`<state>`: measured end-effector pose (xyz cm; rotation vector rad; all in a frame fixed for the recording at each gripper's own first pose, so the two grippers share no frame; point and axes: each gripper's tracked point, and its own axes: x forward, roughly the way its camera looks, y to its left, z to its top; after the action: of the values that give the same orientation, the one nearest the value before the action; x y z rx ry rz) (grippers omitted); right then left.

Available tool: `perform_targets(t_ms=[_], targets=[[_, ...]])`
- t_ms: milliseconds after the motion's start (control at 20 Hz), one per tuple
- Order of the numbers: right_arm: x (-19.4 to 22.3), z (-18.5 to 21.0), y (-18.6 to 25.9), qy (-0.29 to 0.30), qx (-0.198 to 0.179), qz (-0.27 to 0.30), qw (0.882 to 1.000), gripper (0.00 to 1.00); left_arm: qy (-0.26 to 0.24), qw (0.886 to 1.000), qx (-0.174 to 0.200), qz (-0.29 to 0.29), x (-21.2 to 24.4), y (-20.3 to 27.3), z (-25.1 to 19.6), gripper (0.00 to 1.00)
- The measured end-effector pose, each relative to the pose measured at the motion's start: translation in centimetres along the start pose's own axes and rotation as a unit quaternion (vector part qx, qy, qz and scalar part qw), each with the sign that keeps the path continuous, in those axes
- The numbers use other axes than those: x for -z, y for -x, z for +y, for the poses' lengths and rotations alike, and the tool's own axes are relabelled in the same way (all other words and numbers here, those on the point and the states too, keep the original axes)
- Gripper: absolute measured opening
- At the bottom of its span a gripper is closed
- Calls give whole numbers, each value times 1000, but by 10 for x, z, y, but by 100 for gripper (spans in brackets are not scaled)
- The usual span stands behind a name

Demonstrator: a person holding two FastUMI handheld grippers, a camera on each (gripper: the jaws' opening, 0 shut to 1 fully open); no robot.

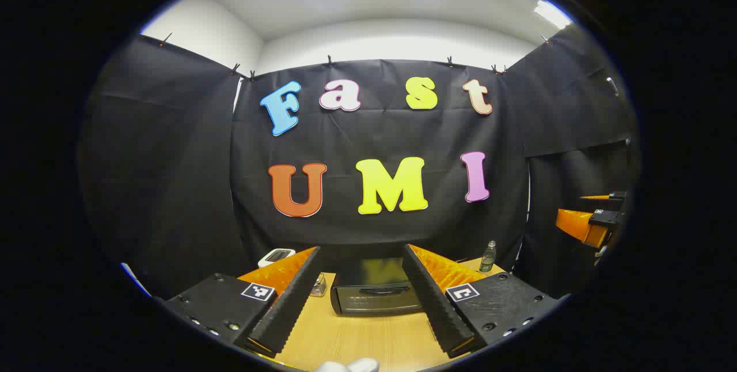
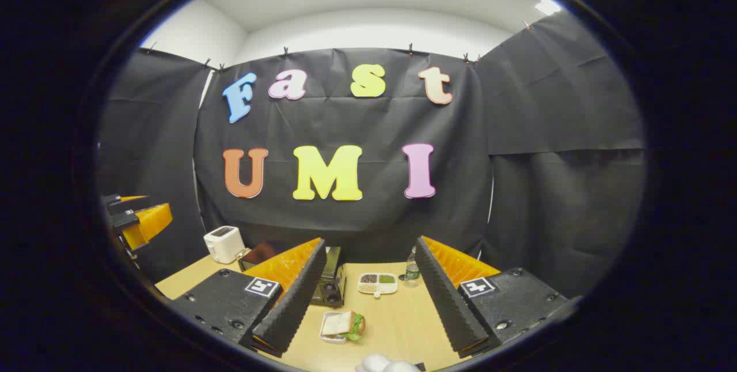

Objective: Open the electric oven with the left hand, put the food in, and close the electric oven.

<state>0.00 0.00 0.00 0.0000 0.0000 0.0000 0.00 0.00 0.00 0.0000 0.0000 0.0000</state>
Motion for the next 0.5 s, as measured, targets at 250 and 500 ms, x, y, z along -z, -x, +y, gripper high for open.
perform_targets(t_ms=[250, 500], targets=[[-2, -1, 4, 3, -7, -3, 1000, 99, 4, 1000, -5, -4, -3, 6, -1, 92], [1, -6, 4, 5, -10, 0, 1000, 99, 2, 1000, -8, -1, -1, 9, -3, 92]])
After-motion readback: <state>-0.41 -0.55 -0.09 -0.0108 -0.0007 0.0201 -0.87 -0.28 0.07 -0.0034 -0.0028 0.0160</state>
